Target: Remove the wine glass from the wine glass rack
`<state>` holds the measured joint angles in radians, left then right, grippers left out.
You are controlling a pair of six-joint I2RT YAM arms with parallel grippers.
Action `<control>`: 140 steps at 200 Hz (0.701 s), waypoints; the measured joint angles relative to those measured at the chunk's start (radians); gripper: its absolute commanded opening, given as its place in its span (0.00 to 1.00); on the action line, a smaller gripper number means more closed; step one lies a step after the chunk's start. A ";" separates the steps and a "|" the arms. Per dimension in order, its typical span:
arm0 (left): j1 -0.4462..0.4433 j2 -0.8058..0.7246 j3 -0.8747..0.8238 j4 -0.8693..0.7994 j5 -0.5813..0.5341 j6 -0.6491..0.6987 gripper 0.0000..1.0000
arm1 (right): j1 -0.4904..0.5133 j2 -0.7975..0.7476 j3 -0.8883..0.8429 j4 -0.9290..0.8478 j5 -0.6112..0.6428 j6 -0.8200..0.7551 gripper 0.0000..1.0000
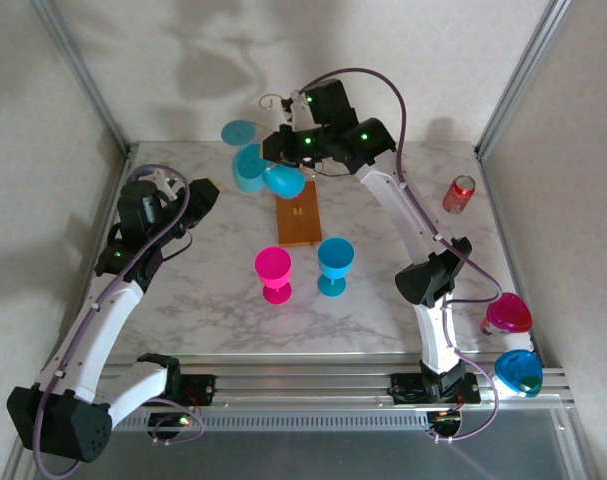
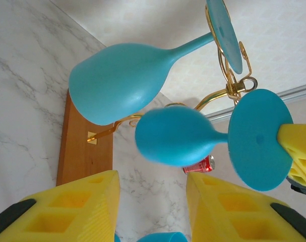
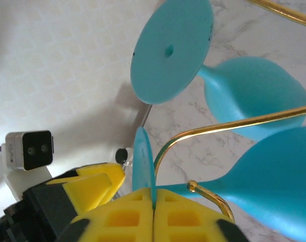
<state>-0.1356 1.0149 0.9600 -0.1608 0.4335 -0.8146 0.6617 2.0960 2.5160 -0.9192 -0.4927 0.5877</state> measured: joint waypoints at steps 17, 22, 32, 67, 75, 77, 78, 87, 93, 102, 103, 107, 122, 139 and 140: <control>0.000 0.000 0.000 0.000 0.000 0.000 0.39 | 0.000 -0.003 -0.006 0.007 -0.002 0.005 0.00; 0.000 0.000 0.000 0.000 0.000 0.000 0.39 | -0.001 -0.003 -0.008 0.011 -0.004 0.005 0.00; 0.000 0.000 0.000 0.000 0.000 0.000 0.39 | -0.003 -0.005 -0.016 0.020 -0.007 0.008 0.00; 0.000 0.000 0.000 0.000 0.000 0.000 0.39 | -0.012 -0.028 -0.083 0.079 -0.029 0.031 0.00; 0.000 0.000 0.000 0.000 0.000 0.000 0.39 | -0.016 -0.034 -0.099 0.095 -0.033 0.037 0.00; 0.000 0.000 0.000 0.000 0.000 0.000 0.39 | -0.016 -0.036 -0.103 0.100 -0.033 0.039 0.00; 0.000 0.000 0.000 0.000 0.000 0.000 0.39 | -0.017 -0.037 -0.106 0.101 -0.034 0.039 0.00; 0.000 0.000 0.000 0.000 0.000 0.000 0.39 | -0.021 -0.045 -0.123 0.119 -0.036 0.047 0.00; 0.000 0.000 0.000 0.000 0.000 0.000 0.39 | -0.023 -0.050 -0.134 0.129 -0.037 0.053 0.00; 0.000 0.000 0.000 0.000 0.000 0.000 0.39 | -0.027 -0.059 -0.149 0.143 -0.040 0.060 0.00; 0.000 0.000 0.000 0.000 0.000 0.000 0.39 | -0.027 -0.059 -0.150 0.143 -0.040 0.061 0.00; 0.000 0.000 0.000 0.000 0.000 0.000 0.39 | -0.029 -0.062 -0.153 0.146 -0.040 0.062 0.00; 0.000 0.000 0.000 -0.001 0.000 0.000 0.39 | -0.037 -0.066 -0.156 0.158 -0.041 0.071 0.00; 0.000 0.000 0.000 -0.001 0.000 0.000 0.39 | -0.045 -0.071 -0.164 0.175 -0.047 0.084 0.00; 0.000 0.000 0.000 0.000 0.000 0.000 0.39 | -0.045 -0.071 -0.164 0.176 -0.048 0.084 0.00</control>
<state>-0.1356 1.0149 0.9600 -0.1612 0.4332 -0.8146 0.6170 2.0251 2.3516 -0.7429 -0.5404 0.6720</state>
